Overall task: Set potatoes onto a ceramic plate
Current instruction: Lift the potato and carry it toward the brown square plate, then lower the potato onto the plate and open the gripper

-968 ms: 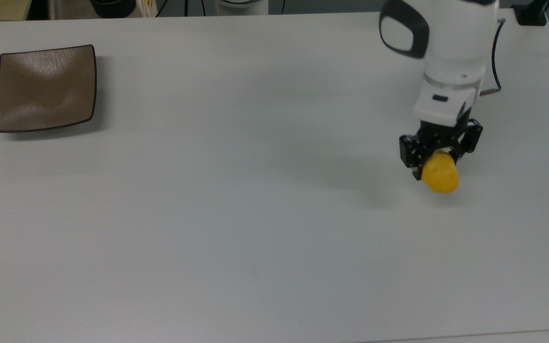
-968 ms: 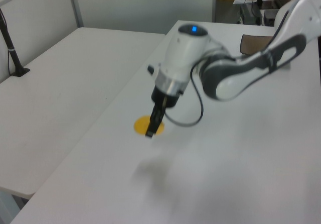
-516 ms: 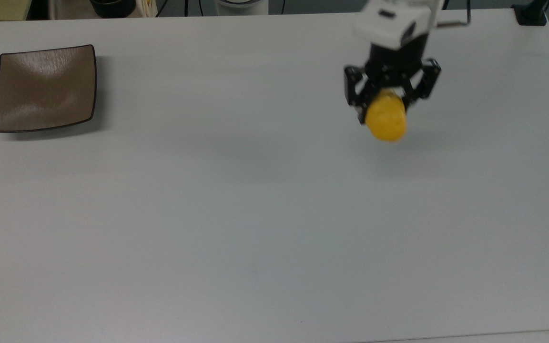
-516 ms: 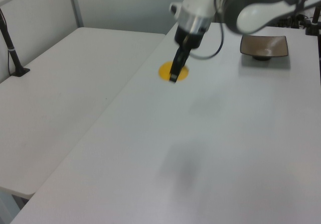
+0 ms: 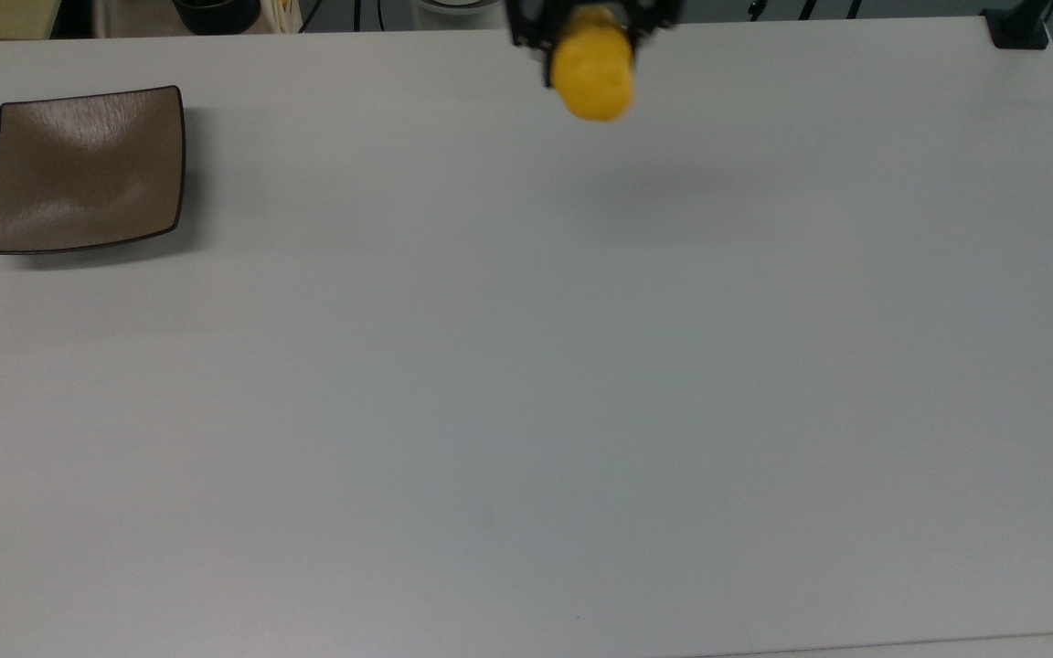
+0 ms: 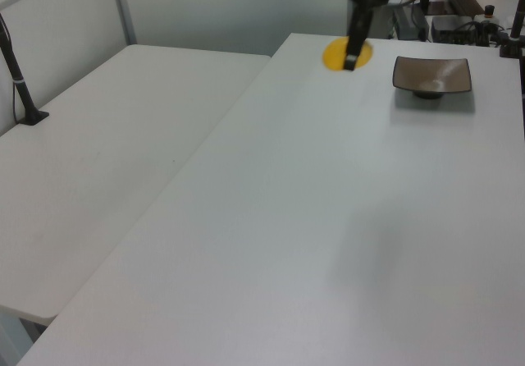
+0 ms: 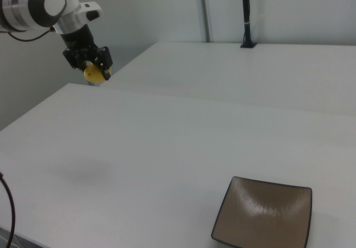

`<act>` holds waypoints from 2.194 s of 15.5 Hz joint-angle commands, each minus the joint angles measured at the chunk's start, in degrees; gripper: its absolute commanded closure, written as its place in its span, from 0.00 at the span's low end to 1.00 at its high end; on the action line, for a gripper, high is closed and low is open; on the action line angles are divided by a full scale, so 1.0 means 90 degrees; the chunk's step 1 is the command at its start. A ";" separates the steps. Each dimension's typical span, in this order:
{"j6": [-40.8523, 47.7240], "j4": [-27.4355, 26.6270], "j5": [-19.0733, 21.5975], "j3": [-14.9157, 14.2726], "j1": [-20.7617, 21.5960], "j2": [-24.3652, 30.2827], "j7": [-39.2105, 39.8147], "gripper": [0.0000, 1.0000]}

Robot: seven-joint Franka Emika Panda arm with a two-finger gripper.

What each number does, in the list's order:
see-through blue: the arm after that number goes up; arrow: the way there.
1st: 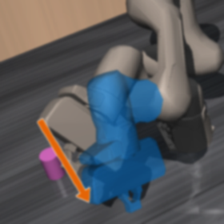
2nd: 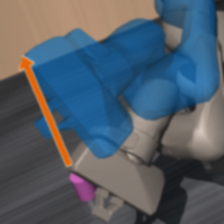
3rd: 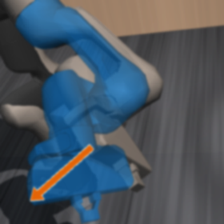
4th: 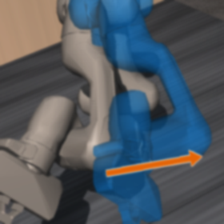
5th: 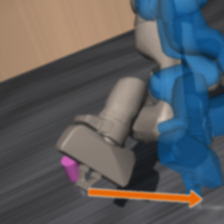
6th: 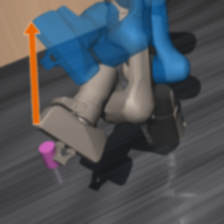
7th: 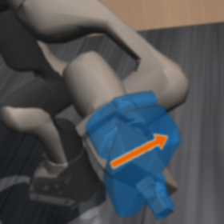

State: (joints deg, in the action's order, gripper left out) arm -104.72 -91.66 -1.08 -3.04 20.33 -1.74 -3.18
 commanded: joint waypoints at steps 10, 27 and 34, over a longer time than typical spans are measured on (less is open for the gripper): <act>0.0357 -0.0949 0.0471 -0.0433 -0.2286 0.0760 0.3221 0.97; -0.1137 -0.0959 0.0364 -0.0502 -0.4681 -0.1163 0.5314 0.94; -0.2016 -0.1358 0.0090 -0.0502 -0.4837 -0.1730 0.5314 0.86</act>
State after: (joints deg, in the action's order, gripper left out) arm -118.17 -100.35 0.55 -7.86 -22.15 -17.40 43.49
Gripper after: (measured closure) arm 0.357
